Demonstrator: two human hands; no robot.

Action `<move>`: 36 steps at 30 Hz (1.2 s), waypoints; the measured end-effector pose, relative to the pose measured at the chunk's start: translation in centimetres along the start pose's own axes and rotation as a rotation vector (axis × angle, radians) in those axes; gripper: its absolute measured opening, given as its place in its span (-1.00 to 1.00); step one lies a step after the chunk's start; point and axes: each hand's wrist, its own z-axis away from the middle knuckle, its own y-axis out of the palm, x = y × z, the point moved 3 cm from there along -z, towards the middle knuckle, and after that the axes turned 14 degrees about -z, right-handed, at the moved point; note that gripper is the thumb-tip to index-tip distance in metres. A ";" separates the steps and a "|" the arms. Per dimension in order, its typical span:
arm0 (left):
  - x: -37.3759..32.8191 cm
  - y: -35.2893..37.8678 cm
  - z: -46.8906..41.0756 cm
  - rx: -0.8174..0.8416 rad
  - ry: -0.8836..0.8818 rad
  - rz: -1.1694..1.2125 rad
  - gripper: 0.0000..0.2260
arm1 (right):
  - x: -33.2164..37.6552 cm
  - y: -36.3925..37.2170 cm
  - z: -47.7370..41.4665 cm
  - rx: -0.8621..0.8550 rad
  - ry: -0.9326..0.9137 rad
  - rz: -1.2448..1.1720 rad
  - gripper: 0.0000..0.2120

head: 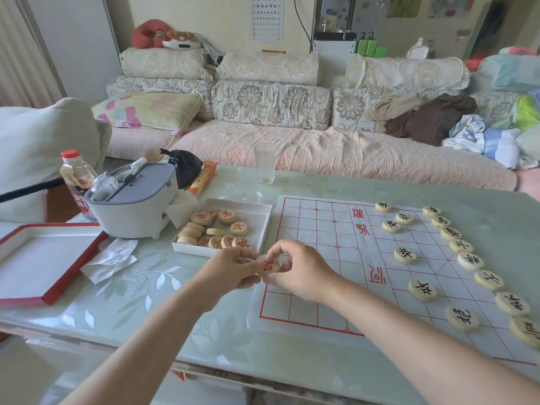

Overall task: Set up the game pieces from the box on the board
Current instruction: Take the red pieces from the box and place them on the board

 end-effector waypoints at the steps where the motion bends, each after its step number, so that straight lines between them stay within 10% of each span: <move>1: 0.3 0.0 -0.2 -0.022 0.026 -0.153 -0.79 | -0.1 0.0 0.2 0.010 -0.016 0.052 -0.77; 11: -0.4 -1.6 -0.6 -0.367 0.453 -1.047 -0.80 | -1.2 1.4 1.5 0.051 -0.038 0.466 -0.68; 24: 0.2 -6.3 -2.8 -0.476 0.320 -1.111 -0.68 | 1.2 1.8 -2.4 0.003 -0.061 0.421 -0.92; 36: 1.8 -8.5 -5.4 -0.347 0.276 -0.977 -0.63 | 0.6 4.6 -12.1 0.263 0.046 0.567 -0.43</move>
